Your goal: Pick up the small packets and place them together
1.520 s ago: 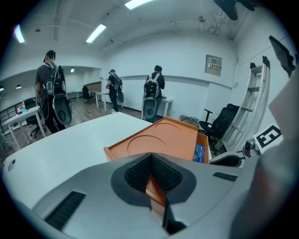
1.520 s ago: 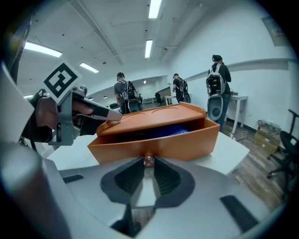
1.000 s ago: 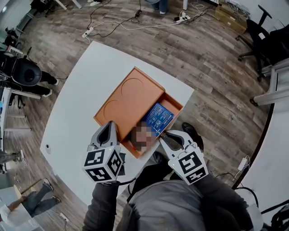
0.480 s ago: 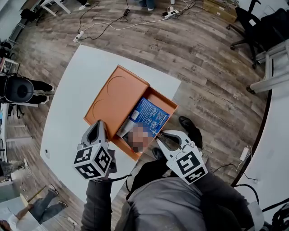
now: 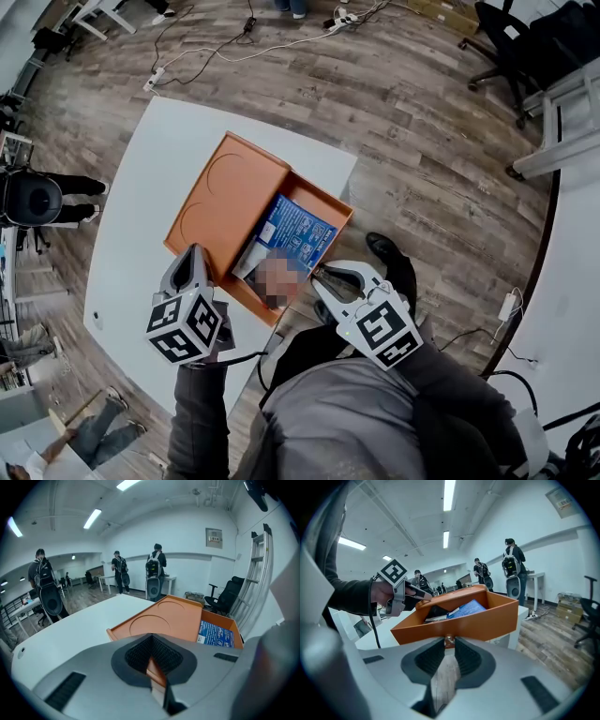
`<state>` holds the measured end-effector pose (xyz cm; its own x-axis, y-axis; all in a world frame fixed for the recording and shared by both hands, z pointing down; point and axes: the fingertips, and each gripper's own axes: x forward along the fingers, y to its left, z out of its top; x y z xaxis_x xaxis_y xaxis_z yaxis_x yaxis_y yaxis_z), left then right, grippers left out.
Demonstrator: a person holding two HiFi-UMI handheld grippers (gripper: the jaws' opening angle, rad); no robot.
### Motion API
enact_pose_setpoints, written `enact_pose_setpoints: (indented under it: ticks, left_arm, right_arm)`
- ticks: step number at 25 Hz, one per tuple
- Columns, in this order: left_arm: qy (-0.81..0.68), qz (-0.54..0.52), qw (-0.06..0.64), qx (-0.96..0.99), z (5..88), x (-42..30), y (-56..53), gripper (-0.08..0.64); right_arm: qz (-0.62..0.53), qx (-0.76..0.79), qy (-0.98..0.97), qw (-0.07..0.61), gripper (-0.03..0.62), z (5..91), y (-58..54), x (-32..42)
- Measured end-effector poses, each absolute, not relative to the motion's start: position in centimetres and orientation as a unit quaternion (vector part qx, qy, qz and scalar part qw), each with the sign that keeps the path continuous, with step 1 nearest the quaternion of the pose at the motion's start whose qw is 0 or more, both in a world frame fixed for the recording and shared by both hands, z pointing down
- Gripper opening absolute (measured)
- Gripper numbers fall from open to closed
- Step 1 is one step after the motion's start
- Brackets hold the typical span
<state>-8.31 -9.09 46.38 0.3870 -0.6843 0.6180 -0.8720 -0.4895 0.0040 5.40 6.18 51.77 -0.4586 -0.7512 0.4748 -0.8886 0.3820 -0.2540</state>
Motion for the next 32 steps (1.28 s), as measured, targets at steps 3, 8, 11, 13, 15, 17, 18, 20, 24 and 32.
enact_pose_setpoints:
  ticks: [3, 8, 11, 13, 15, 17, 18, 20, 24, 32]
  left_arm:
    - [-0.479, 0.272, 0.161, 0.819, 46.3, -8.2, -9.1, -0.003]
    - [-0.49, 0.261, 0.171, 0.814, 46.2, -8.5, -8.9, -0.003]
    - [-0.497, 0.256, 0.166, 0.812, 45.6, -8.8, -8.6, -0.003]
    - [-0.501, 0.243, 0.169, 0.813, 45.0, -9.0, -8.4, -0.003]
    - [-0.505, 0.23, 0.175, 0.813, 44.5, -9.2, -8.3, -0.003]
    - [-0.506, 0.223, 0.183, 0.813, 44.1, -9.3, -7.8, -0.003]
    - [-0.505, 0.221, 0.187, 0.813, 43.9, -9.3, -7.4, -0.003]
    - [-0.501, 0.217, 0.194, 0.815, 43.0, -8.8, -6.3, -0.003]
    - [-0.509, 0.178, 0.199, 0.819, 41.2, -6.7, -4.5, -0.003]
    - [-0.549, 0.147, 0.21, 0.796, 40.2, -7.7, -2.8, -0.003]
  right_arm:
    - [0.248, 0.497, -0.82, 0.137, 0.072, 52.2, 6.1, 5.3]
    - [0.258, 0.492, -0.82, 0.136, 0.072, 52.2, 6.2, 5.4]
    - [0.267, 0.495, -0.815, 0.141, 0.088, 51.4, 6.6, 6.3]
    - [0.266, 0.503, -0.81, 0.142, 0.091, 50.3, 6.5, 7.6]
    - [0.256, 0.516, -0.805, 0.144, 0.091, 48.9, 6.0, 9.1]
    - [0.242, 0.526, -0.801, 0.149, 0.091, 47.2, 5.3, 9.9]
    - [0.233, 0.529, -0.802, 0.15, 0.091, 46.1, 4.8, 10.0]
    - [0.211, 0.526, -0.809, 0.156, 0.091, 43.9, 3.6, 9.8]
    - [0.16, 0.473, -0.846, 0.189, 0.091, 41.3, 0.4, 8.4]
    - [0.098, 0.237, -0.921, 0.292, 0.091, 43.3, 1.8, 0.4]
